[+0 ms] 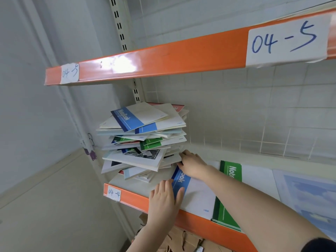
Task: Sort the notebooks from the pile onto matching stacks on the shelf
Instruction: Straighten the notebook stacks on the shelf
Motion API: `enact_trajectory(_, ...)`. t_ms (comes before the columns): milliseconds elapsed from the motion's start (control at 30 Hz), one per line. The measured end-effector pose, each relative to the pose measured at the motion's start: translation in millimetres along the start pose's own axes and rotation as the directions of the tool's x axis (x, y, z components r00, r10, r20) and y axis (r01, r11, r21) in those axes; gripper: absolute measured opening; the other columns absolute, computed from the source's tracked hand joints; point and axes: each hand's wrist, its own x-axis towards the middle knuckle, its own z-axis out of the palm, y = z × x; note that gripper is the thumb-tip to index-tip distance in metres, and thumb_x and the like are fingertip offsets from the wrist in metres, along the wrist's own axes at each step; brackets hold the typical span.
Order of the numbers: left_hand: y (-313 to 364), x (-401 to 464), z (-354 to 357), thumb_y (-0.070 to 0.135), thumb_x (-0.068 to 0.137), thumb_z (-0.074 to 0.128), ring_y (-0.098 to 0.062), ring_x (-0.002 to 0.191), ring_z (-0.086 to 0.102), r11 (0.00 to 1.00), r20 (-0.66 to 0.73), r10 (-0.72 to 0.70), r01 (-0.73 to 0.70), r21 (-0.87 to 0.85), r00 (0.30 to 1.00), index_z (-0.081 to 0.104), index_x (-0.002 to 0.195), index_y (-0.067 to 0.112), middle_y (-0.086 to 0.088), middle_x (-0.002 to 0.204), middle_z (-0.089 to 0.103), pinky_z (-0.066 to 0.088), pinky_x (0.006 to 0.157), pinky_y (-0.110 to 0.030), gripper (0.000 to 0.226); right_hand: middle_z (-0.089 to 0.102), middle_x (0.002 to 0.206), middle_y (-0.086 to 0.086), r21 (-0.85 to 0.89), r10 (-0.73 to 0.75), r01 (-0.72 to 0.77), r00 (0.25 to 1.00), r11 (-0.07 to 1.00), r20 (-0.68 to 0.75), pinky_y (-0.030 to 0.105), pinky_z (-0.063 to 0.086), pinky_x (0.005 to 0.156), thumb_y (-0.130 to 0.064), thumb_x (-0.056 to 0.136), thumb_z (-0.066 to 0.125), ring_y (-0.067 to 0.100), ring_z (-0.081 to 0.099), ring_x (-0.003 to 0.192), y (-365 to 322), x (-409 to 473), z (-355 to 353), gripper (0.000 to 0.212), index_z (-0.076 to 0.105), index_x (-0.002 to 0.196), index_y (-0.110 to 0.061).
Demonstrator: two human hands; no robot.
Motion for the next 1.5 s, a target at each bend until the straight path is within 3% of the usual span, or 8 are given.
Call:
enact_trajectory(100, -1.2, -0.7, -5.3, 0.078, 0.079, -0.009, -0.018, 0.113, 0.051, 1.000, 0.062, -0.001, 0.001, 0.002, 0.998, 0.047, 0.131, 0.016, 0.003, 0.119, 0.052, 0.038, 0.094, -0.027, 0.098, 0.051, 0.118, 0.018, 0.217, 0.067, -0.049, 0.995, 0.975, -0.075, 0.034, 0.044, 0.087, -0.013, 0.097, 0.039, 0.035, 0.053, 0.108, 9.9, -0.4, -4.9, 0.029, 0.056, 0.118, -0.003)
enact_trajectory(200, -7.7, -9.1, -21.4, 0.038, 0.092, 0.033, -0.023, 0.097, 0.058, 0.992, -0.154, 0.111, -0.119, -0.044, 0.982, 0.059, 0.111, 0.014, -0.001, 0.108, 0.057, 0.048, 0.079, -0.029, 0.040, 0.054, 0.123, 0.014, 0.317, 0.145, -0.090, 0.977, 0.944, -0.156, 0.033, 0.046, 0.089, -0.007, 0.094, 0.039, 0.031, 0.055, 0.109, 22.7, -6.0, -23.2, 0.033, 0.060, 0.119, -0.007)
enact_trajectory(467, -17.5, 35.0, -126.8, 0.009, 0.088, 0.043, -0.025, 0.094, 0.055, 0.970, -0.688, 0.240, -0.201, 0.138, 0.685, 0.062, 0.099, 0.004, -0.013, 0.103, 0.063, 0.045, 0.076, -0.032, 0.023, 0.066, 0.091, 0.006, 0.752, 0.330, 0.027, 0.888, 0.658, -0.320, 0.034, 0.055, 0.067, -0.025, 0.100, 0.039, 0.022, 0.064, 0.076, -10.2, -4.1, -114.2, 0.025, 0.059, 0.102, -0.011)
enact_trajectory(733, -14.3, 104.4, -157.3, 0.067, 0.087, 0.038, -0.029, 0.137, 0.028, 0.968, -0.059, -0.047, 0.060, 0.244, 0.997, 0.028, 0.147, 0.020, -0.009, 0.148, 0.035, 0.027, 0.110, -0.043, 0.077, 0.057, 0.093, 0.012, 0.961, 0.185, -0.170, 0.974, 0.220, 0.130, 0.020, 0.052, 0.049, -0.012, 0.094, 0.056, 0.015, 0.055, 0.064, -41.3, -14.9, -128.5, 0.025, 0.046, 0.114, -0.001)
enact_trajectory(900, -3.7, 91.8, -135.7, 0.028, 0.097, 0.048, -0.032, 0.120, 0.042, 0.930, -0.260, 0.116, -0.013, 0.368, 0.959, 0.044, 0.141, 0.028, -0.010, 0.132, 0.048, 0.036, 0.095, -0.043, 0.044, 0.058, 0.095, 0.014, 0.979, 0.293, -0.131, 0.940, -0.157, 0.173, 0.034, 0.052, 0.064, -0.004, 0.093, 0.052, 0.024, 0.058, 0.083, -36.9, -25.8, -140.2, 0.003, 0.051, 0.096, -0.006)
enact_trajectory(1167, 44.5, 82.6, -113.6, 0.027, 0.073, 0.072, -0.028, 0.079, 0.062, 0.896, -0.298, 0.387, -0.280, 0.344, 0.873, 0.073, 0.102, 0.029, -0.004, 0.088, 0.065, 0.050, 0.065, -0.039, 0.030, 0.058, 0.089, 0.016, 0.941, 0.353, -0.138, 0.903, -0.308, 0.247, 0.035, 0.053, 0.057, 0.000, 0.093, 0.051, 0.025, 0.059, 0.075, -33.5, -36.6, -134.2, 0.012, 0.050, 0.104, -0.003)
enact_trajectory(1267, 38.5, 83.2, -125.8, 0.048, 0.083, 0.043, -0.025, 0.086, 0.061, 0.911, -0.289, 0.394, -0.331, 0.245, 0.872, 0.070, 0.107, 0.026, 0.000, 0.093, 0.065, 0.048, 0.071, -0.037, 0.042, 0.058, 0.088, 0.018, 0.930, 0.401, -0.098, 0.883, -0.354, 0.246, 0.029, 0.053, 0.041, 0.003, 0.092, 0.049, 0.026, 0.059, 0.072, -26.8, -42.7, -132.2, 0.006, 0.050, 0.090, -0.003)
enact_trajectory(1500, -18.1, 117.1, -158.3, 0.035, 0.097, 0.049, -0.026, 0.138, 0.025, 0.935, -0.176, 0.092, -0.024, 0.354, 0.980, 0.029, 0.145, 0.017, -0.008, 0.147, 0.035, 0.024, 0.112, -0.044, 0.055, 0.060, 0.082, 0.013, 0.881, 0.521, 0.067, 0.826, -0.468, 0.214, 0.025, 0.052, 0.038, 0.002, 0.091, 0.051, 0.020, 0.066, 0.046, -5.6, -60.2, -129.1, 0.010, 0.049, 0.082, -0.004)
